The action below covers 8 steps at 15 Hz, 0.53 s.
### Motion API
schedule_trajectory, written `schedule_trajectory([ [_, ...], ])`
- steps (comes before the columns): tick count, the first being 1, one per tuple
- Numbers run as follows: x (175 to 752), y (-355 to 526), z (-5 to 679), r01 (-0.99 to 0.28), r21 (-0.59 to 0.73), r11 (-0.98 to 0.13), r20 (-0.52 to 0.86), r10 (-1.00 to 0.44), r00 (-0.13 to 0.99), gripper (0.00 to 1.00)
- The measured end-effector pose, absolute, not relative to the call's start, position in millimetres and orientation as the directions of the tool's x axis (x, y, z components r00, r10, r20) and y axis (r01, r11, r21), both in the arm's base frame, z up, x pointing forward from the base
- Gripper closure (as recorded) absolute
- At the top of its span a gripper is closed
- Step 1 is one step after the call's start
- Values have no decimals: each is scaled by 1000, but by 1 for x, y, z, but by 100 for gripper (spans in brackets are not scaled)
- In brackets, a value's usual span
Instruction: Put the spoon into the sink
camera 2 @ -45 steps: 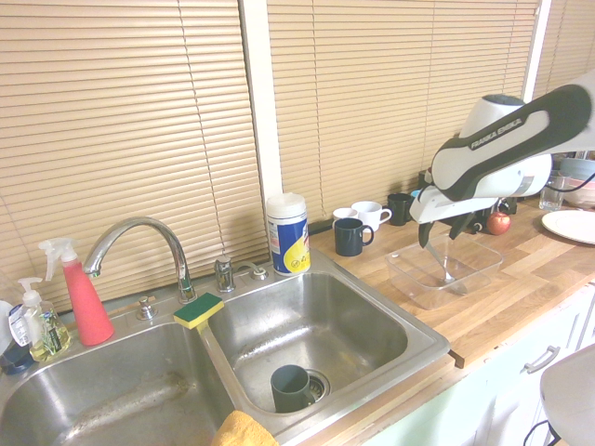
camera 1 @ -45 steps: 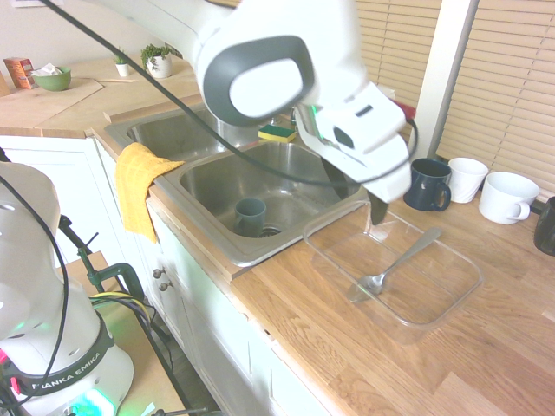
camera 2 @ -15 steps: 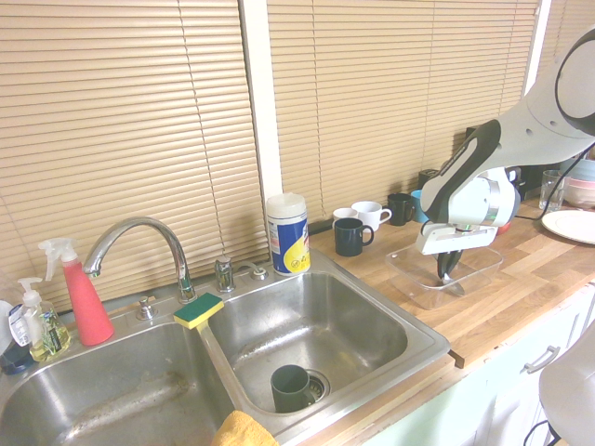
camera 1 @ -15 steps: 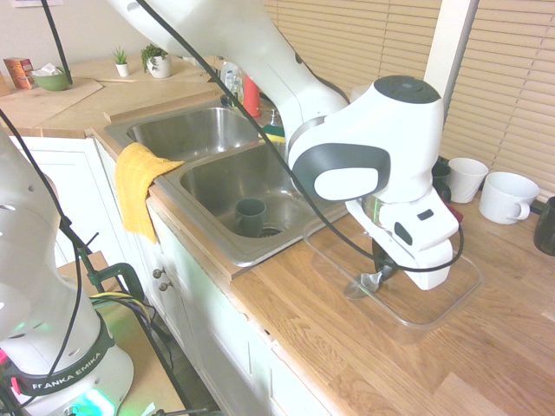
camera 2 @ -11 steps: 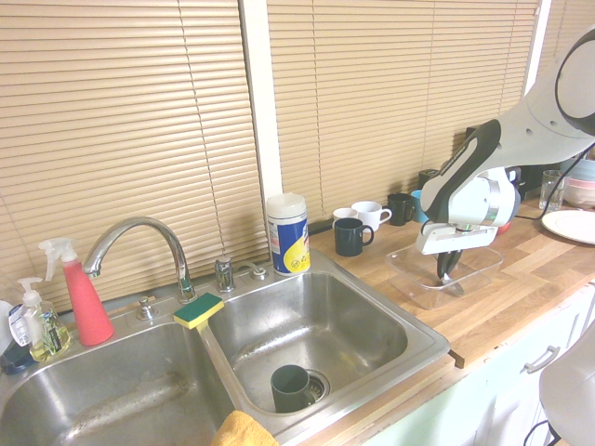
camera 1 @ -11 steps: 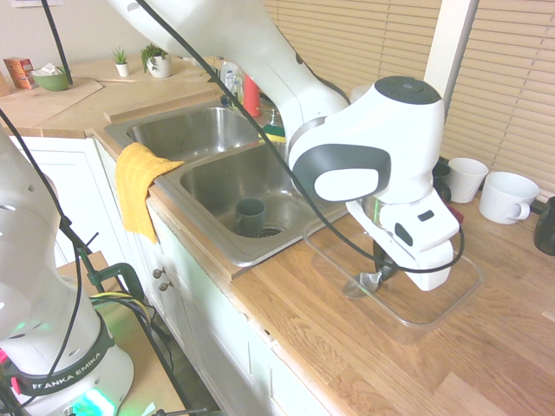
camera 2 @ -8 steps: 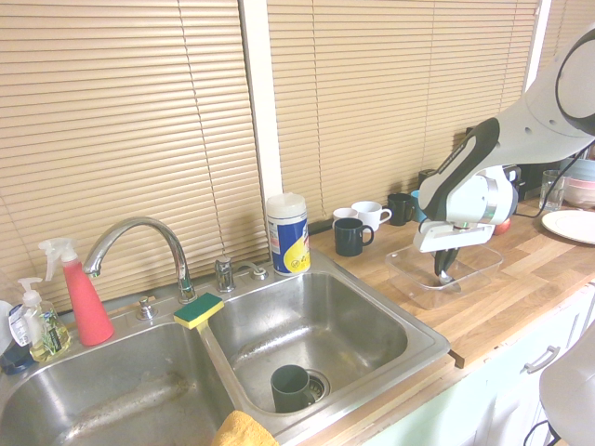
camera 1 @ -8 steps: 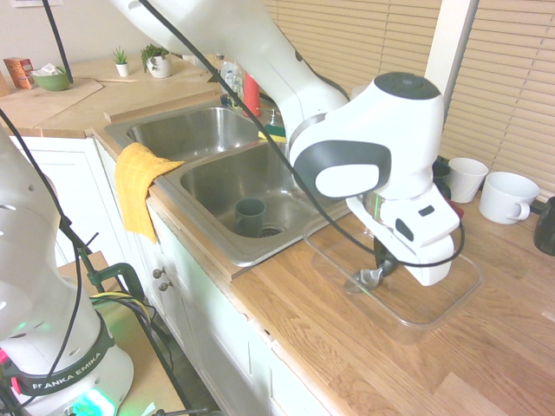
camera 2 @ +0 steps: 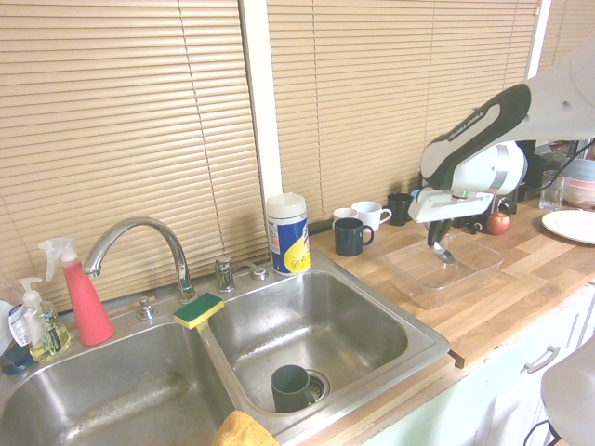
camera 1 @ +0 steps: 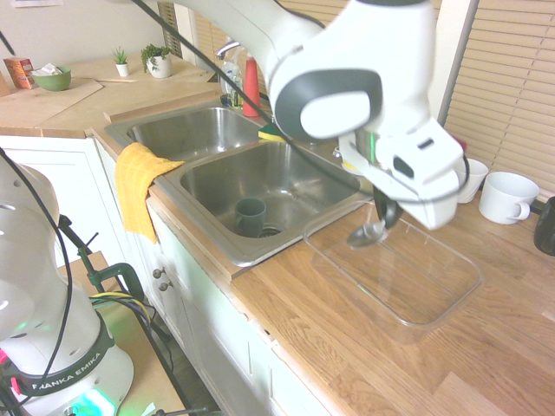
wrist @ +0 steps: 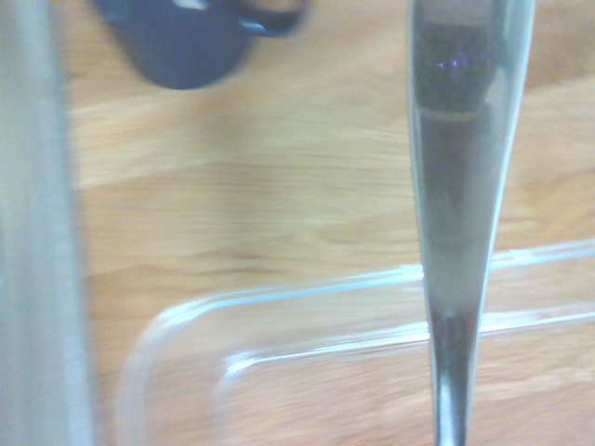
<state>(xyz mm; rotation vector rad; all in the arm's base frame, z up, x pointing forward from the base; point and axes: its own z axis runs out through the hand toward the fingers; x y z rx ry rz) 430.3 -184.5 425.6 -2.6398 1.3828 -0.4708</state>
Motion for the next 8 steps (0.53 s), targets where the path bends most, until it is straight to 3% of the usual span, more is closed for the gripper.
schedule_trajectory([
  [8,427,44,424,-640,-137,-756,323,-645,693,100],
])
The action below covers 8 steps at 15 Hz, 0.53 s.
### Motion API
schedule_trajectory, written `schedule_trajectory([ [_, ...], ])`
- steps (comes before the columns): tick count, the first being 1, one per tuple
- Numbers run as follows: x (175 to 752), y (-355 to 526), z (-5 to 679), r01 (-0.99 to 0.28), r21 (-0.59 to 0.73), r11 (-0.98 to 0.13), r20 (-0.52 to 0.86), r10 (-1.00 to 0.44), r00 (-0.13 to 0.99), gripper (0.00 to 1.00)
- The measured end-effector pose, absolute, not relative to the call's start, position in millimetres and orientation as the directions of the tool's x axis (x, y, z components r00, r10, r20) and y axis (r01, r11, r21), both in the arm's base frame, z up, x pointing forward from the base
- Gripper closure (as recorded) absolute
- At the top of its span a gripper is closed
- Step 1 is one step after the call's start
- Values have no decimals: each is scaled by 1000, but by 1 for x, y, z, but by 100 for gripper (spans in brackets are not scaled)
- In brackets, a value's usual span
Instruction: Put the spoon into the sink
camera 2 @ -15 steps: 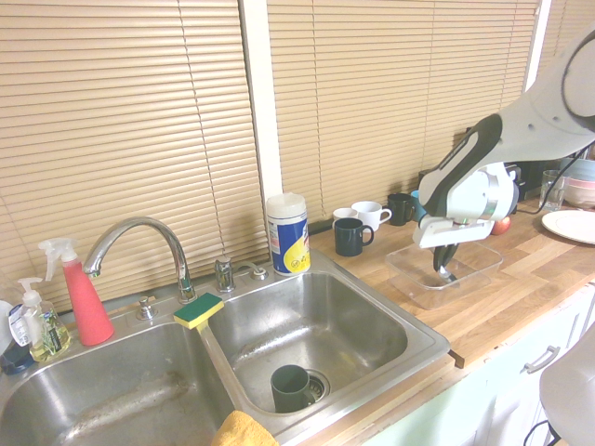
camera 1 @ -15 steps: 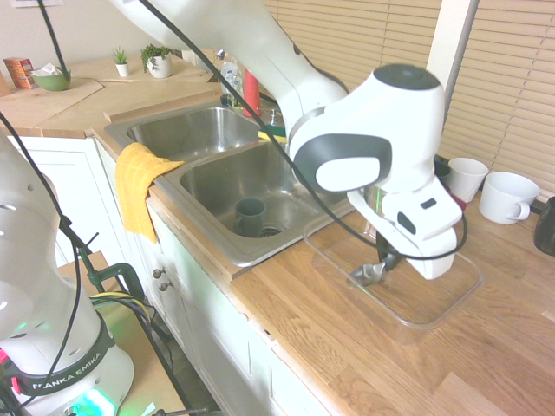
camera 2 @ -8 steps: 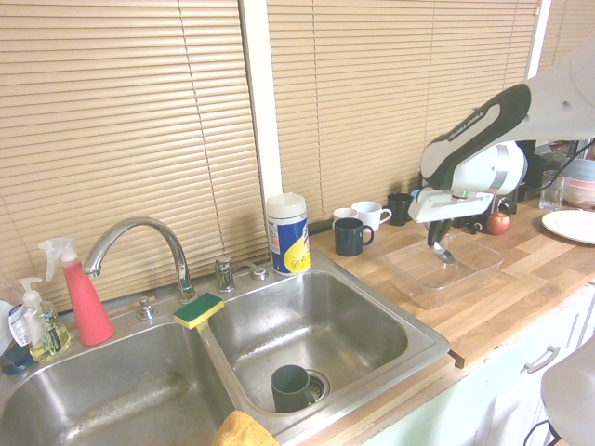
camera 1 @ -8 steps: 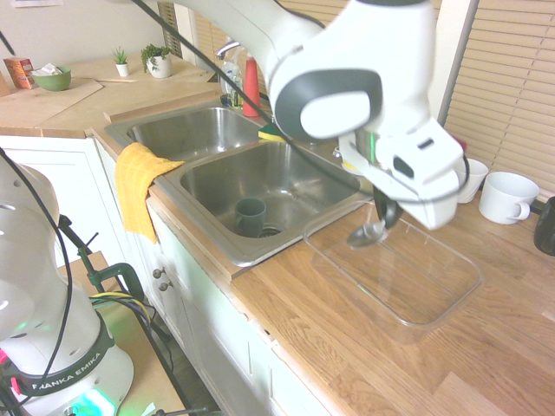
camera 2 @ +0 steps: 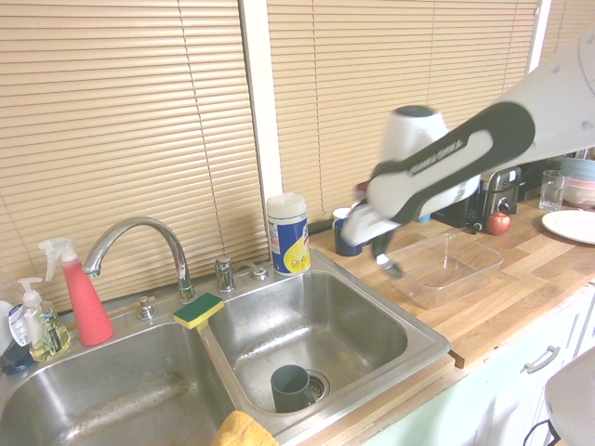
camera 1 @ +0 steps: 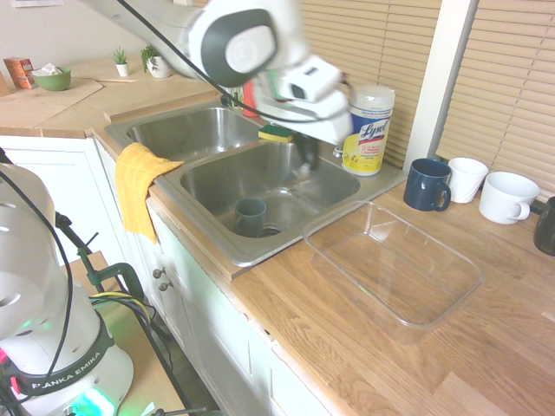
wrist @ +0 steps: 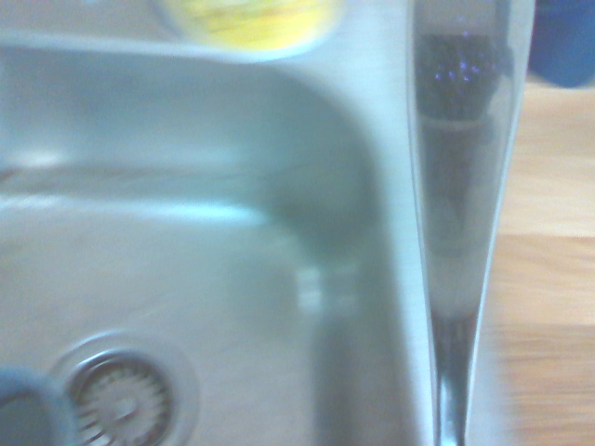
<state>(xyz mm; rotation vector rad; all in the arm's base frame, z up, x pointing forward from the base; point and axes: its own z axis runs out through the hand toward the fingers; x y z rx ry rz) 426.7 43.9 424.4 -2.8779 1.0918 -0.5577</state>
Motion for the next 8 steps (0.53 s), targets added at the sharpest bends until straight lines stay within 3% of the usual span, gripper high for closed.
schedule_trajectory([
  [8,446,154,330,-545,-31,-838,319,-526,789,100],
])
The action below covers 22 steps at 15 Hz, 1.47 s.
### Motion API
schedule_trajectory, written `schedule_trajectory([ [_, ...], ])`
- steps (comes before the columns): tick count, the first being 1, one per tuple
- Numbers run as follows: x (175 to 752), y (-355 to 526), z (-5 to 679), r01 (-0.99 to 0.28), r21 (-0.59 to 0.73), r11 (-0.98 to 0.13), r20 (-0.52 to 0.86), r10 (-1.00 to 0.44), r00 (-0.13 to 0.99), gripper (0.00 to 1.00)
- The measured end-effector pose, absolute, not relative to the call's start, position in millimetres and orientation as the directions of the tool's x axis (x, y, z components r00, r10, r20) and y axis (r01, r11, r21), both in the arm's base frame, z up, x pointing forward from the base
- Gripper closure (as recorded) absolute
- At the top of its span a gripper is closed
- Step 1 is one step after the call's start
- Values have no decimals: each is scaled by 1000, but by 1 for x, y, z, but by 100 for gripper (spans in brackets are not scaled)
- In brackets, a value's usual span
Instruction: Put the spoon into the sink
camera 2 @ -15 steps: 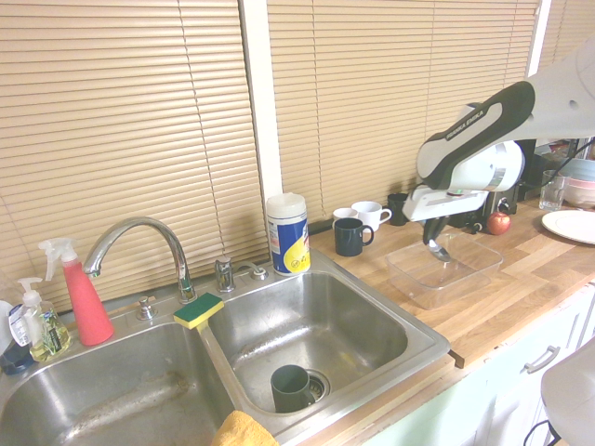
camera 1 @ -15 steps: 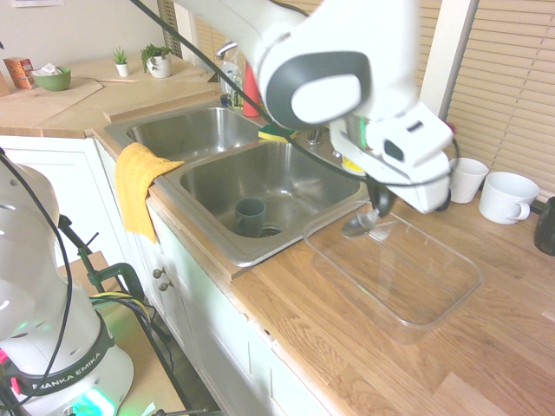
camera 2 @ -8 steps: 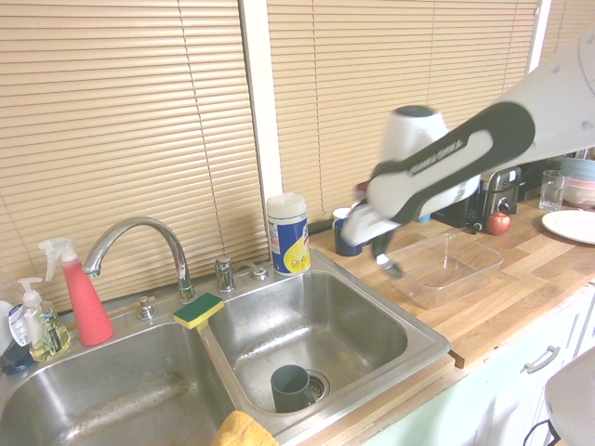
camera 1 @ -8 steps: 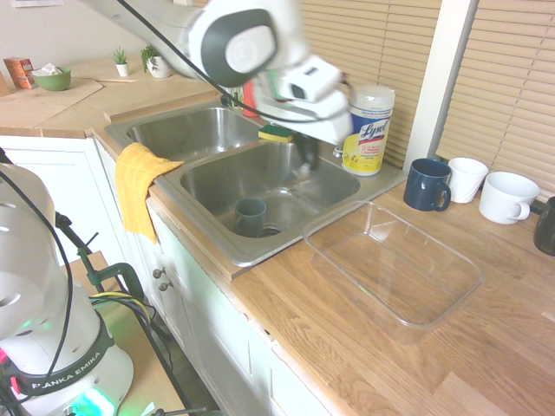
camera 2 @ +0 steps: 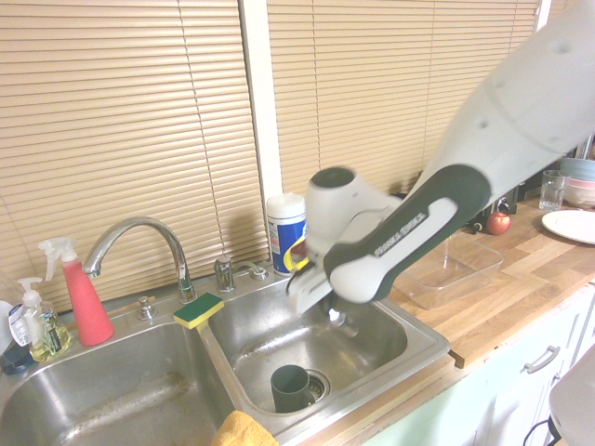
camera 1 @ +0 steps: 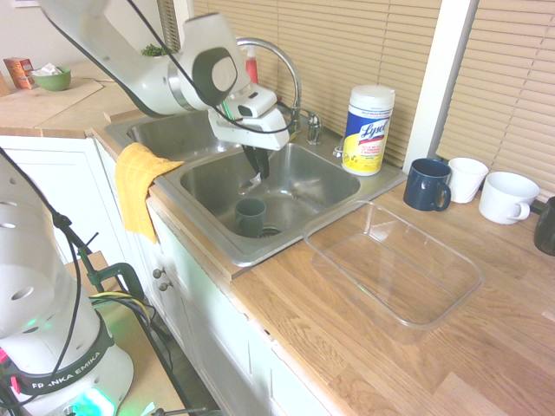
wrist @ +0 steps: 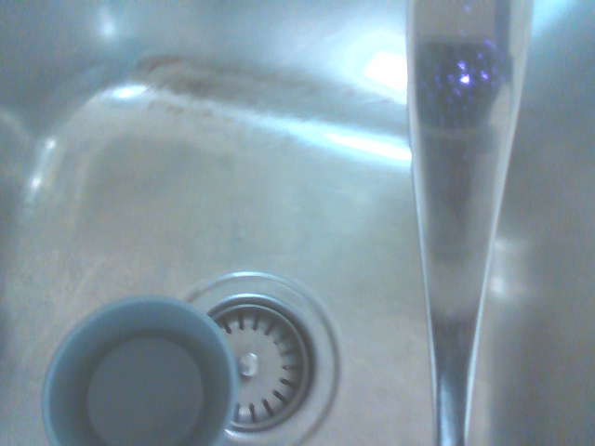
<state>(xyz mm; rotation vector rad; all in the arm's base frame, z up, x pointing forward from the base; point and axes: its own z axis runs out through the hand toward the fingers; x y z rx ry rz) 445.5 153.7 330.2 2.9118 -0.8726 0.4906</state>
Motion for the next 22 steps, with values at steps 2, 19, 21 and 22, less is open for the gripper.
schedule_trajectory([
  [2,459,161,305,-541,-6,-841,303,-517,801,100],
  [19,467,120,138,-554,187,-811,215,-516,829,0],
  [21,466,123,137,-554,189,-811,216,-516,829,0],
  [22,467,124,137,-557,187,-809,216,-520,827,0],
])
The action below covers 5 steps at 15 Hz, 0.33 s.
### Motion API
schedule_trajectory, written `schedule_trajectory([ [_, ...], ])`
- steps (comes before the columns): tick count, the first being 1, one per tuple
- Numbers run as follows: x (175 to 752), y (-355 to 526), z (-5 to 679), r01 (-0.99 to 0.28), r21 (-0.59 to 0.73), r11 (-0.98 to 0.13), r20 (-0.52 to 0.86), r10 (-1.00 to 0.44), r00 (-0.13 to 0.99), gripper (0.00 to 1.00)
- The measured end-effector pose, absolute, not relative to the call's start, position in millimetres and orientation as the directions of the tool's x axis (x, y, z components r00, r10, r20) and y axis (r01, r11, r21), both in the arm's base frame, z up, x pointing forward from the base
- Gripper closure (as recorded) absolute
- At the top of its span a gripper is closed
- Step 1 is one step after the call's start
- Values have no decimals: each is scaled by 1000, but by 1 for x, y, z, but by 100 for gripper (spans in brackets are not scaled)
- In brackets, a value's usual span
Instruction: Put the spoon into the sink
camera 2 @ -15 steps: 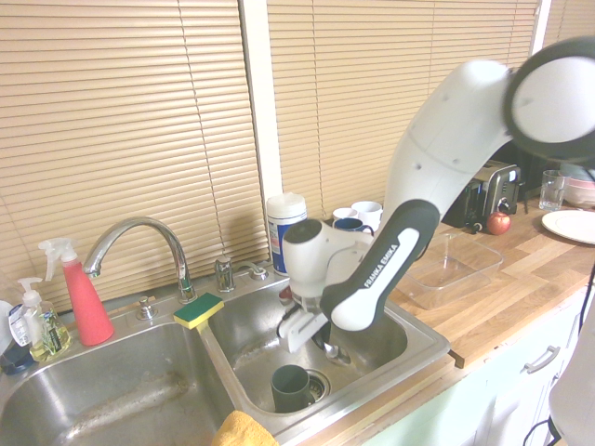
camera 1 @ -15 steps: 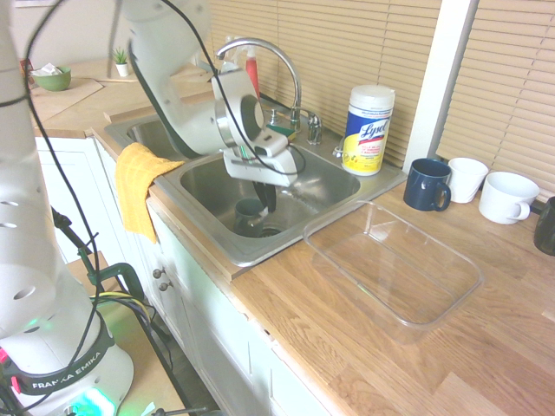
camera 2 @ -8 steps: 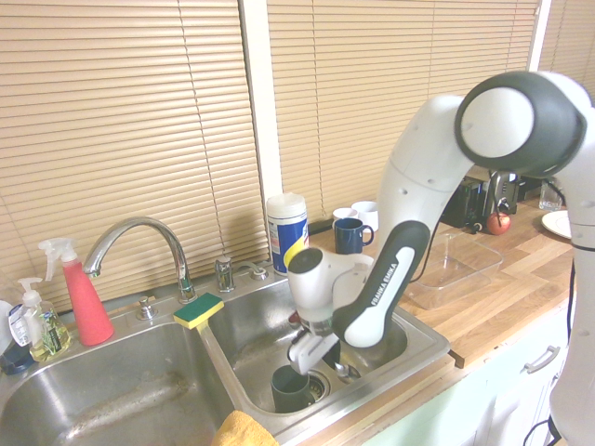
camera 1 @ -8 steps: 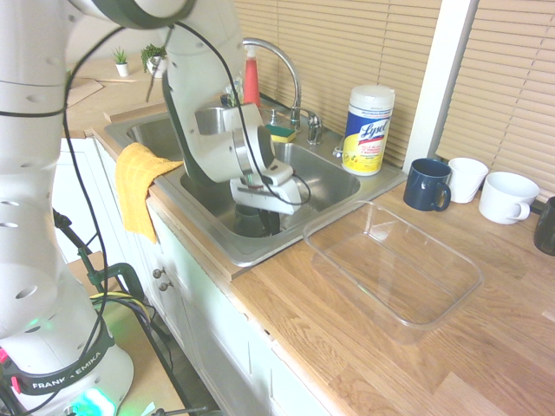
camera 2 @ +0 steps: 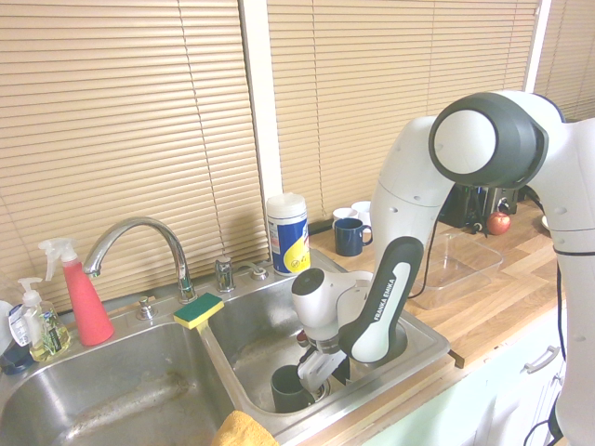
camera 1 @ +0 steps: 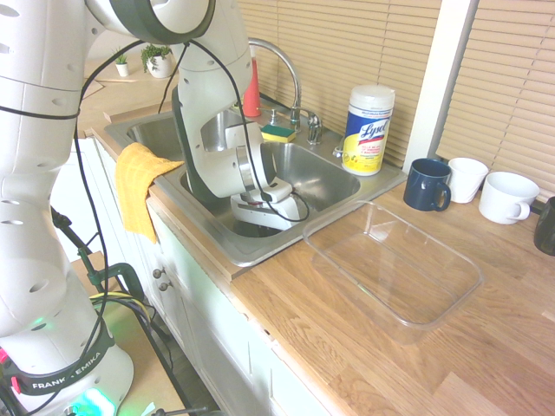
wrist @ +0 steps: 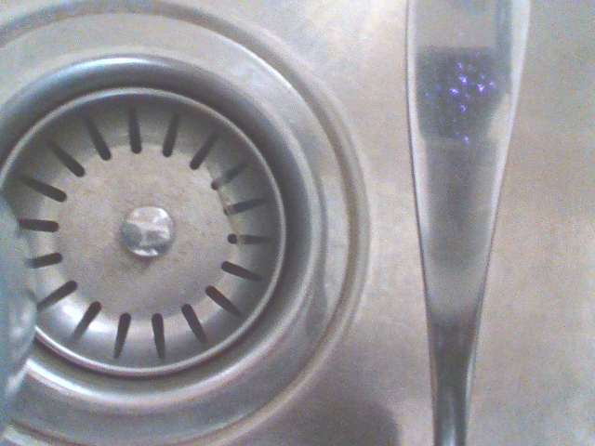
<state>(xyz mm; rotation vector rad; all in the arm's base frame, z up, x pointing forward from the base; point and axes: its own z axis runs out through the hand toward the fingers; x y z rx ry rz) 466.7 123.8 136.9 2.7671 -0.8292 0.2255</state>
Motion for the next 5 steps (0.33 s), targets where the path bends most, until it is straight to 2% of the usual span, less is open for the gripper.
schedule_trajectory([
  [5,469,121,138,-564,177,-806,218,-527,822,0],
])
